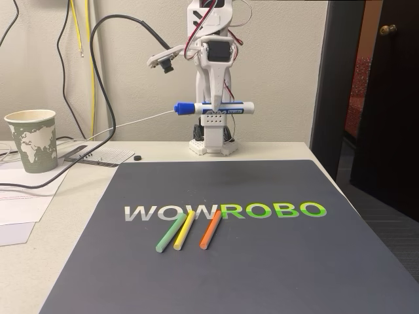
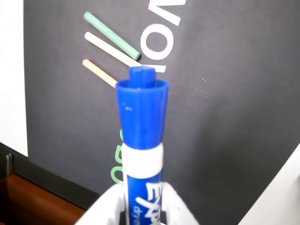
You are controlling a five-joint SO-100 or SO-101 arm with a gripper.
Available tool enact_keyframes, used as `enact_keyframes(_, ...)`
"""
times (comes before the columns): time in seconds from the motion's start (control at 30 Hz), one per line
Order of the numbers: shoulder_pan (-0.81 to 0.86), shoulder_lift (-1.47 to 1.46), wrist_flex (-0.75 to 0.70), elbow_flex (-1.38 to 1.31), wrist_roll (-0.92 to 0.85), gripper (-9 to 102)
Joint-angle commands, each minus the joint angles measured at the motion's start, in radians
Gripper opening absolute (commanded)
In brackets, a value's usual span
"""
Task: Pick up the blue marker.
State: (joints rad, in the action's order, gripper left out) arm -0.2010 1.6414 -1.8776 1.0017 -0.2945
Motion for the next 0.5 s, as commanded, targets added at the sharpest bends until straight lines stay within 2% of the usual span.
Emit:
enact_keyframes(0.0, -0.008, 0.052, -0.17, -0.002, -0.002, 0)
enact_keyframes(0.47, -0.003, 0.04, -0.163, -0.003, -0.008, 0)
